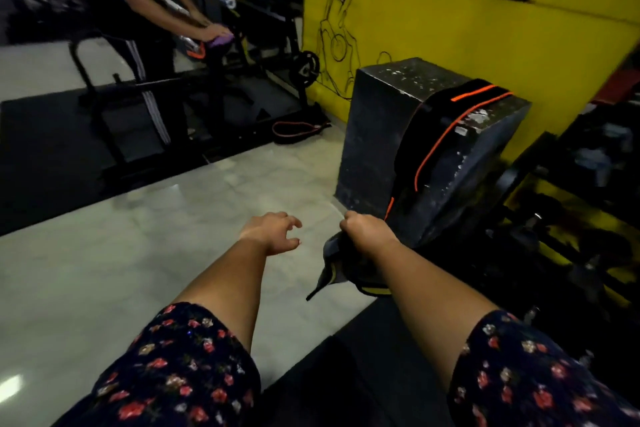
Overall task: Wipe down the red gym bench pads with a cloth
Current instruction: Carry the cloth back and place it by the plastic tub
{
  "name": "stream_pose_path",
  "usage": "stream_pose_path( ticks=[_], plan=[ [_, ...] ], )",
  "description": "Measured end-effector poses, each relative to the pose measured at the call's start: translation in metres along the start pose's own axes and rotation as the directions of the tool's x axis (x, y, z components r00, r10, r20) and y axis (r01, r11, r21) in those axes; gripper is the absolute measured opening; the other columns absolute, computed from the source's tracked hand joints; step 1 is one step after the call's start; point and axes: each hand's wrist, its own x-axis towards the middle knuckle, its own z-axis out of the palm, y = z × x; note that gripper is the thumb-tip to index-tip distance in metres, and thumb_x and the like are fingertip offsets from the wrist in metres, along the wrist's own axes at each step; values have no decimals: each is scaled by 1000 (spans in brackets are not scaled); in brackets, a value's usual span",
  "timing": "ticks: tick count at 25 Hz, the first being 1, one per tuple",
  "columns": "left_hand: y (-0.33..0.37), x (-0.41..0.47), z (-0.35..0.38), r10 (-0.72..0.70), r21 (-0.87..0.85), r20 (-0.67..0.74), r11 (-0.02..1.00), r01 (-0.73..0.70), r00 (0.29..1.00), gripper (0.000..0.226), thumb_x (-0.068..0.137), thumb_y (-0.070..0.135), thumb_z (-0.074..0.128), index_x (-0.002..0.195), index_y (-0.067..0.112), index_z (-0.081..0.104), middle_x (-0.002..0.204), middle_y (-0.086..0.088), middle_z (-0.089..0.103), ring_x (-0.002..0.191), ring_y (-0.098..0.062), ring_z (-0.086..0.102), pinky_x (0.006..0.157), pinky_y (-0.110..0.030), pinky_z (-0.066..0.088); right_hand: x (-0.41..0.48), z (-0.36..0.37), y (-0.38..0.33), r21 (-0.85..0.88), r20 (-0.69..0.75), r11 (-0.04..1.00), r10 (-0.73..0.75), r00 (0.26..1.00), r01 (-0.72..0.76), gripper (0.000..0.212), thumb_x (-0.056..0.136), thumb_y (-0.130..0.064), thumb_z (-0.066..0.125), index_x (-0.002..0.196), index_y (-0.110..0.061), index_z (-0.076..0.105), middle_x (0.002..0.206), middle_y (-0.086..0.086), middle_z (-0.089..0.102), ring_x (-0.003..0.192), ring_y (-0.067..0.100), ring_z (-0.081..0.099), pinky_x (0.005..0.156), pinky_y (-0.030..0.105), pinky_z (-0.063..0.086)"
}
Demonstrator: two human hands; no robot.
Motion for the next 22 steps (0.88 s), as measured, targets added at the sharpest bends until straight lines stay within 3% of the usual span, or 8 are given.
stream_pose_path(
  ticks=[3, 9, 16, 22],
  plan=[
    [-35, -2, 2, -151, -44, 2, 988, 151, 989, 49, 91, 52, 54, 138, 37, 46, 136, 8, 53, 123, -17, 51, 97, -36, 45, 43, -9, -20, 24, -11, 996, -81, 997, 81, 22, 94, -11, 44, 113, -6, 52, 115, 18, 57, 103, 38, 57, 77, 37, 43],
    [-125, -32, 10, -391, -140, 21, 910, 390, 920, 50, 91, 52, 53, 138, 37, 47, 137, 7, 52, 123, -18, 51, 97, -38, 46, 119, -13, -111, 56, 58, 963, -268, 962, 265, 25, 96, -15, 37, 116, -7, 52, 121, 22, 56, 111, 36, 54, 79, 34, 36],
    [-266, -79, 17, -586, -199, 35, 790, 580, 810, 49, 91, 50, 54, 137, 36, 47, 136, 7, 54, 123, -17, 52, 96, -36, 46, 203, -17, -266, -42, 135, 841, -531, 837, 540, 27, 100, -9, 38, 121, -3, 53, 123, 18, 52, 112, 34, 54, 78, 34, 34],
    [-406, -145, -2, -748, -259, 33, 634, 728, 663, 49, 91, 51, 55, 137, 35, 48, 135, 8, 54, 121, -17, 52, 93, -35, 46, 278, -28, -437, 121, 170, 815, -579, 797, 566, 22, 97, -21, 35, 109, -10, 50, 119, 22, 58, 107, 35, 54, 78, 33, 34]
  ],
)
